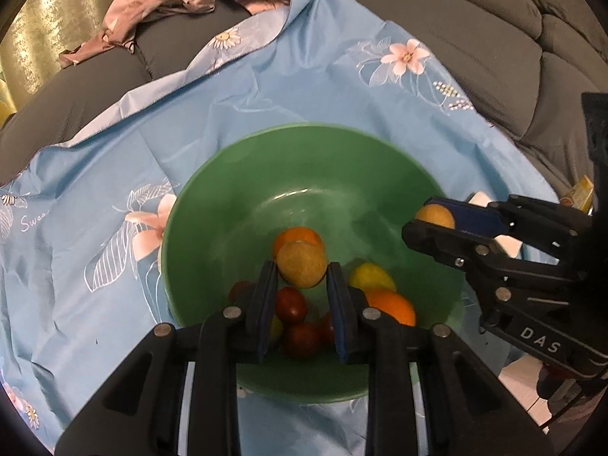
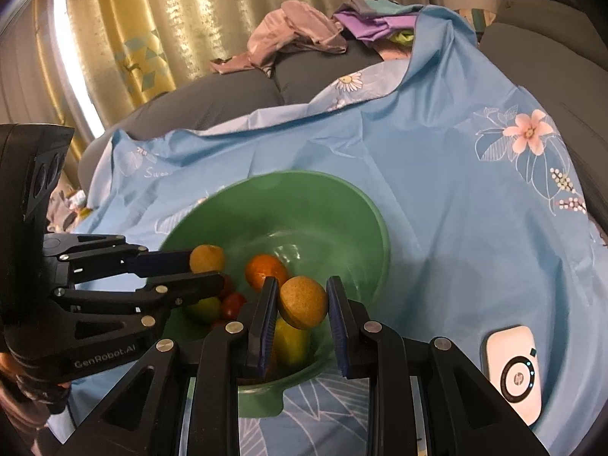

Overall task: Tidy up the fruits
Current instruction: 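Open both tools to drop the fruits into the bowl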

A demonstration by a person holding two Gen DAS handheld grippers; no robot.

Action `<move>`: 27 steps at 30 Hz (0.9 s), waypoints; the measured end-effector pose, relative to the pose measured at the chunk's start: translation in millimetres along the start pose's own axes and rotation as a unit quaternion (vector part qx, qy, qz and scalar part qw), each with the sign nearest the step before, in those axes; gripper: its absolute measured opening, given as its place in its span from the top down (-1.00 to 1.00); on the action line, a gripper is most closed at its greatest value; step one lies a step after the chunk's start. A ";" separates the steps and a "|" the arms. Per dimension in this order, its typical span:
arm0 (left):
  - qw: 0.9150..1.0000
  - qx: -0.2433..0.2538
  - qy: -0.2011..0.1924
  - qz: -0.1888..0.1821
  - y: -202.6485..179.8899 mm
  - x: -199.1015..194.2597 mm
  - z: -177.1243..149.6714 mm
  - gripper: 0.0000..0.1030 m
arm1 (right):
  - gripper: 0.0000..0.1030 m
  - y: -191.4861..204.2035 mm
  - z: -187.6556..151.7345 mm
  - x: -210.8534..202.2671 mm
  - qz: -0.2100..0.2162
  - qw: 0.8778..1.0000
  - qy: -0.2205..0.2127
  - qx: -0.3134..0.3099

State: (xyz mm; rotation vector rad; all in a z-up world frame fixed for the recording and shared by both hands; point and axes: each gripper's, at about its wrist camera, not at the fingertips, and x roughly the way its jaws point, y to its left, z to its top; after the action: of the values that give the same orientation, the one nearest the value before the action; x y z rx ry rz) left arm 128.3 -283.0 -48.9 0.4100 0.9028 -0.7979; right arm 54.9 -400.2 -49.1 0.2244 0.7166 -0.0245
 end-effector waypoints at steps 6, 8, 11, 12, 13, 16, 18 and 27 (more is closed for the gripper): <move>1.000 -0.012 0.007 0.011 6.5 2.2 -1.9 0.45 | 0.46 2.4 0.3 3.0 -0.011 1.000 0.006 -0.001; 1.000 -0.016 0.005 0.012 8.3 -0.7 -1.8 0.25 | 0.46 5.2 1.8 2.3 -0.017 1.000 0.006 -0.005; 1.000 -0.024 0.002 0.020 11.3 -8.2 -2.2 -0.05 | 0.46 9.3 3.8 -2.9 -0.018 1.000 0.004 -0.010; 0.999 -0.027 0.000 0.024 12.6 -12.9 -2.3 -0.12 | 0.46 11.1 4.8 -4.7 -0.021 1.000 0.005 -0.012; 0.999 -0.030 -0.002 0.028 13.9 -16.1 -2.2 -0.30 | 0.45 13.7 6.1 -7.5 -0.024 1.000 0.005 -0.014; 0.999 -0.040 -0.003 0.036 17.6 -29.8 -1.1 -0.80 | 0.31 20.5 8.7 -15.5 -0.030 0.999 0.010 -0.020; 0.998 -0.048 -0.008 0.051 20.9 -40.5 0.6 -1.00 | 0.26 23.9 11.5 -22.0 -0.034 0.999 0.012 -0.021; 0.997 -0.052 -0.020 0.055 19.5 -82.7 10.9 -0.99 | 0.24 33.1 29.6 -53.8 -0.035 0.999 0.012 -0.018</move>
State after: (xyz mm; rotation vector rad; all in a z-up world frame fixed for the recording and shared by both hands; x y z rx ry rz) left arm 118.5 -240.9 25.1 0.3478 0.8726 -0.6524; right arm 36.8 -377.0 14.2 0.1663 0.7479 -0.0750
